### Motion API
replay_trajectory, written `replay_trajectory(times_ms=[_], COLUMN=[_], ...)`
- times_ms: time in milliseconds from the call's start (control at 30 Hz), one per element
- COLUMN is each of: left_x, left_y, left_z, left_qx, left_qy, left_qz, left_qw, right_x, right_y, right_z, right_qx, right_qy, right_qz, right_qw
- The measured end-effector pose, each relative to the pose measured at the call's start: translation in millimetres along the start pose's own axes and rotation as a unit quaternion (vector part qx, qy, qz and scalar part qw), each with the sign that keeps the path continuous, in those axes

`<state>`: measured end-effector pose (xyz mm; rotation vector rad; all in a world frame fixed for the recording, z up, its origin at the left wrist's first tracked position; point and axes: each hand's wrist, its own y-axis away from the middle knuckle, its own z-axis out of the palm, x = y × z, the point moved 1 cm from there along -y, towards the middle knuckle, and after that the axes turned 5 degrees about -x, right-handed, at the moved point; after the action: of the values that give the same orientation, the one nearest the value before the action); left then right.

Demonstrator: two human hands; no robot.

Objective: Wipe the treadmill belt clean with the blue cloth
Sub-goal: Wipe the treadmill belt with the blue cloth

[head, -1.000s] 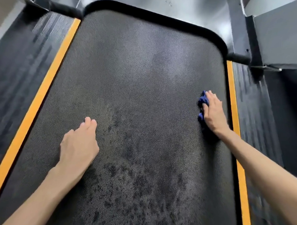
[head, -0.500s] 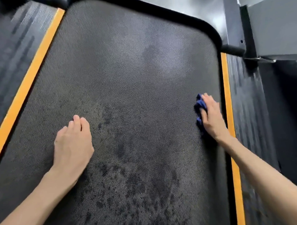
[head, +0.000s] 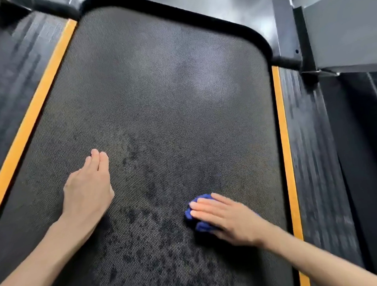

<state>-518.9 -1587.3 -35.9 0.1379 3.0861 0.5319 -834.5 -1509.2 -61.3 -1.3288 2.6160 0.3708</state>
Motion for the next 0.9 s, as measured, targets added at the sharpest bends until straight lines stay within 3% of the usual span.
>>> replay_trajectory(times_ms=[33,100,200,267,300,333,433,500,567,600,633,700,767,833,867,900], left_x=[-2.0,-4.7,-6.1,-5.7,-5.5,-5.4,-3.4,-2.2,-2.8,-4.3,-6.1,-8.2,-7.2,-5.2,-4.4,-4.6], left_y=[0.0,0.4,0.7,-0.4,-1.4,-2.7,-4.8,-3.3,-0.9,0.2,0.8,1.8,2.5,3.5,3.7,3.6], left_z=[0.3,-0.5,-0.2,0.8,2.0,2.9,3.1,1.5,-1.8,-2.2,-2.2,-2.0,-2.5,-3.8,-3.8,-3.4], left_qx=[0.004,0.012,0.0,-0.013,-0.019,-0.027,-0.041,-0.03,-0.025,-0.021,-0.022,-0.032,-0.032,-0.033,-0.037,-0.04], left_qy=[-0.002,-0.01,-0.001,0.014,0.016,0.014,0.004,0.007,0.018,0.022,0.029,0.044,0.048,0.052,0.055,0.059], left_qz=[0.005,0.012,0.004,-0.016,-0.021,-0.026,-0.028,-0.032,-0.034,-0.034,-0.032,-0.027,-0.024,-0.03,-0.031,-0.03], left_qw=[1.0,1.0,1.0,1.0,0.999,0.999,0.999,0.999,0.999,0.999,0.999,0.998,0.998,0.998,0.997,0.997], right_x=[21.0,81.5,162.0,160.8,143.7,116.6,7.3,-42.3,-38.7,-22.1,0.1,62.4,118.6,138.8,131.4,115.3], right_y=[-0.5,-3.7,-5.2,-25.8,-37.5,-46.4,-48.1,-35.3,-30.0,-30.9,-32.7,-31.2,-28.2,-45.5,-63.5,-84.6], right_z=[-5.3,-19.7,-44.2,-40.9,-35.5,-29.8,0.7,15.7,10.9,4.3,-5.1,-21.4,-35.0,-42.5,-41.0,-37.1], right_qx=[0.013,0.087,0.202,0.241,0.257,0.26,0.17,0.1,0.061,0.061,0.069,0.113,0.181,0.225,0.24,0.251], right_qy=[-0.009,-0.021,-0.07,-0.091,-0.075,-0.063,-0.082,-0.063,-0.038,-0.038,-0.052,-0.026,-0.073,-0.105,-0.109,-0.104], right_qz=[0.011,0.165,0.454,0.547,0.556,0.532,0.329,0.182,0.079,0.067,0.09,0.238,0.418,0.536,0.565,0.562], right_qw=[1.0,0.982,0.865,0.796,0.787,0.803,0.925,0.976,0.994,0.995,0.992,0.964,0.887,0.807,0.782,0.781])
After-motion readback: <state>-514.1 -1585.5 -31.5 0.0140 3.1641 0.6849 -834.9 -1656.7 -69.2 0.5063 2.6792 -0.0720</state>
